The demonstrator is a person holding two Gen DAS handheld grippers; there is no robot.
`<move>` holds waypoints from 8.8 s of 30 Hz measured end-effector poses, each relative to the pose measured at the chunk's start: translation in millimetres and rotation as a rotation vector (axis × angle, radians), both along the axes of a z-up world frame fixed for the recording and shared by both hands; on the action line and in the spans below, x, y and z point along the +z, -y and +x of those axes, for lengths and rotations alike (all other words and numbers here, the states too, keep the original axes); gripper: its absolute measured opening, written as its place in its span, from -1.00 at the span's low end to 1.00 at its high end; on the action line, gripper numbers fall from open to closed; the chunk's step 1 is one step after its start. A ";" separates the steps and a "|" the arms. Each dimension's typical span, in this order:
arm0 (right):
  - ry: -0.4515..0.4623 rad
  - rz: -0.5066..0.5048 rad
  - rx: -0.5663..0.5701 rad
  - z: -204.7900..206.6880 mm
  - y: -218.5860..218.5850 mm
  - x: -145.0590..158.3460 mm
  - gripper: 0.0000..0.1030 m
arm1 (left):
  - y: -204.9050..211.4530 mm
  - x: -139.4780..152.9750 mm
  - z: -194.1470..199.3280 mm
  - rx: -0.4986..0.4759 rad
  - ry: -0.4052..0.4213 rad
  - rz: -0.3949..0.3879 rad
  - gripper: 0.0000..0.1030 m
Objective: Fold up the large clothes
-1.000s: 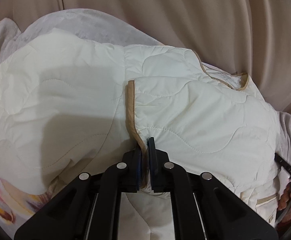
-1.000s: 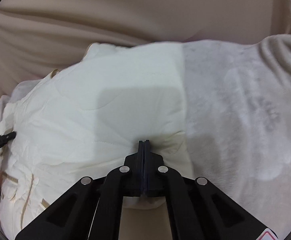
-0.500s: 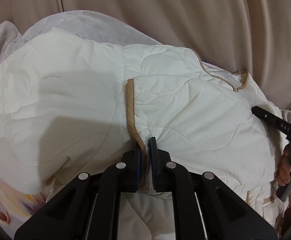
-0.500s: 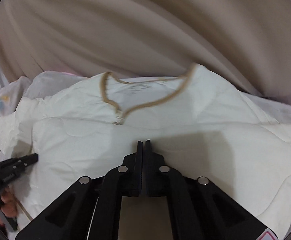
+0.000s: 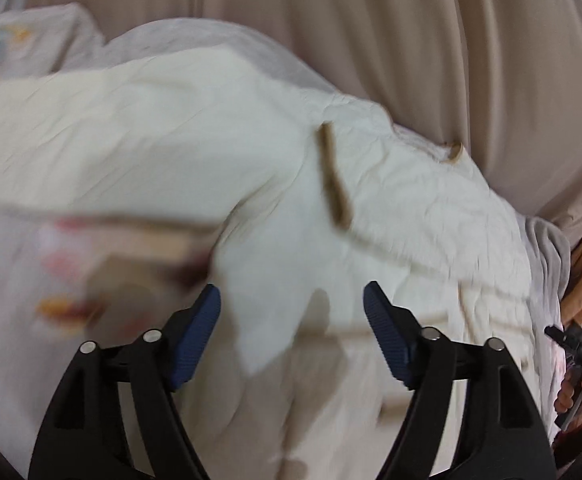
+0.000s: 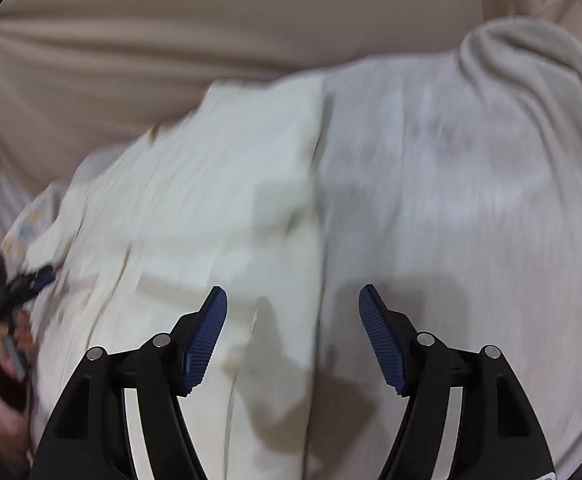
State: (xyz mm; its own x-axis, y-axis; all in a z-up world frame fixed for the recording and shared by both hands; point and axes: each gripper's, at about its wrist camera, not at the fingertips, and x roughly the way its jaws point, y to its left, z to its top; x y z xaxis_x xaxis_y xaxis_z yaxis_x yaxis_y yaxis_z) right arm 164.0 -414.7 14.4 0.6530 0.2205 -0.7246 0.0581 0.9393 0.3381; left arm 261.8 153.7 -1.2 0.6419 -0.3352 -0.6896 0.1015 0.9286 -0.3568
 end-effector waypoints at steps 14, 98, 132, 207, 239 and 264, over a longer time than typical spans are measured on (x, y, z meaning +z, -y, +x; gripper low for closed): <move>-0.010 0.049 0.035 -141.7 -55.9 -2.2 -0.79 | -10.6 6.0 -147.2 -0.134 -0.104 0.011 -0.82; 0.132 -0.095 -0.155 -46.1 -47.0 0.6 0.16 | 264.2 50.3 -90.5 -0.498 0.110 0.222 0.50; -0.014 -0.084 -0.118 -32.5 -35.9 -28.0 -0.92 | 41.0 -16.5 -64.9 0.005 -0.062 0.382 0.07; 0.073 -0.183 -0.119 -176.1 -81.8 8.1 -0.08 | 72.0 12.2 -133.0 0.020 -0.014 0.413 0.60; -0.037 0.139 -0.167 -339.5 -70.8 -59.0 -0.05 | -17.1 -21.5 -289.5 -0.104 -0.273 0.002 0.04; 0.466 0.023 -0.192 -120.9 -20.6 122.7 -0.91 | 55.1 151.8 -82.8 -0.068 0.222 0.074 -0.75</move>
